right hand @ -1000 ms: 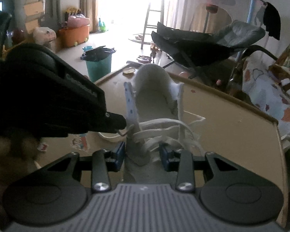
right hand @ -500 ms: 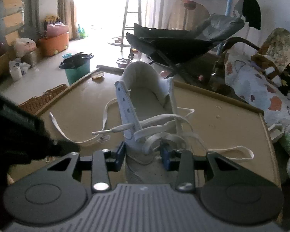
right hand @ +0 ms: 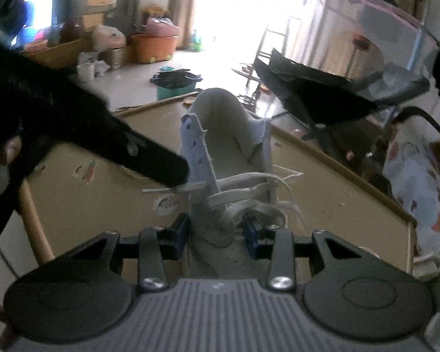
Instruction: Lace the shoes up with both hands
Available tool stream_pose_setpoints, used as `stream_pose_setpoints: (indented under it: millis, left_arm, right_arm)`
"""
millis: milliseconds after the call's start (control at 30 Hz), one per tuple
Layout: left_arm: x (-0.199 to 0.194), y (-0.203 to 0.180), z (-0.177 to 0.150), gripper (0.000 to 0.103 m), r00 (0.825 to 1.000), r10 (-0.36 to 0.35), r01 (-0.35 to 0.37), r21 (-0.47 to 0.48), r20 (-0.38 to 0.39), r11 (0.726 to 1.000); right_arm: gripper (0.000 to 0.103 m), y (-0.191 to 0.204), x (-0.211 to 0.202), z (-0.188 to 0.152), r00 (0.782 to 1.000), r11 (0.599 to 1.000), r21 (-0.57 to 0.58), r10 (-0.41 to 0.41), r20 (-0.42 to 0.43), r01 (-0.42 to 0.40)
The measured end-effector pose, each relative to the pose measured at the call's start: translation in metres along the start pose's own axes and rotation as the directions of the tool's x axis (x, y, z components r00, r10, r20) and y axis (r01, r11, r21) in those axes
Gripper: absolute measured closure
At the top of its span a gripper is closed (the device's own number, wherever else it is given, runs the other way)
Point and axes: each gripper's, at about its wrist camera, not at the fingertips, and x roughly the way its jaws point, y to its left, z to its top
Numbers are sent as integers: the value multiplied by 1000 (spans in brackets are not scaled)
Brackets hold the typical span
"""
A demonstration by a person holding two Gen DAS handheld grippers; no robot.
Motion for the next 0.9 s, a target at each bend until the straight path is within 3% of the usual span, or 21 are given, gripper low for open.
stream_pose_setpoints:
  millis: [133,267,333,400,500,733,900]
  left_arm:
    - [5,-5,5,47,999,-26,28,47,-30,999]
    - [6,-7,11,49,1000,29,-28,85,-11,996]
    - [4,-6,17,60,998,54,-55,73,8,996]
    - [4,-5,25,85,999,32,-32,49,-17,998]
    - [7,-12,28,92,997,59,-55,81,-48,995]
    - [9,-14,34,94,995,36,-30,61,-98,998]
    - [18,-8,28,89,993,19,-17,13,-117,1000]
  right_arm:
    - [63,9,0,-1,1000,999,-43,-17,10,17]
    - [63,12,0,0,1000,999,-35,-13,20,14]
    - [63,10,1,0,1000,999,-31,-10,23,11]
    - [62,9,2,0,1000,999,-31,-11,29,12]
    - [62,8,2,-2,999,1000,-26,-11,37,12]
    - [59,13,3,-5,999,998,-64,-22,36,25]
    - [57,16,3,-6,999,996,-81,-25,35,28]
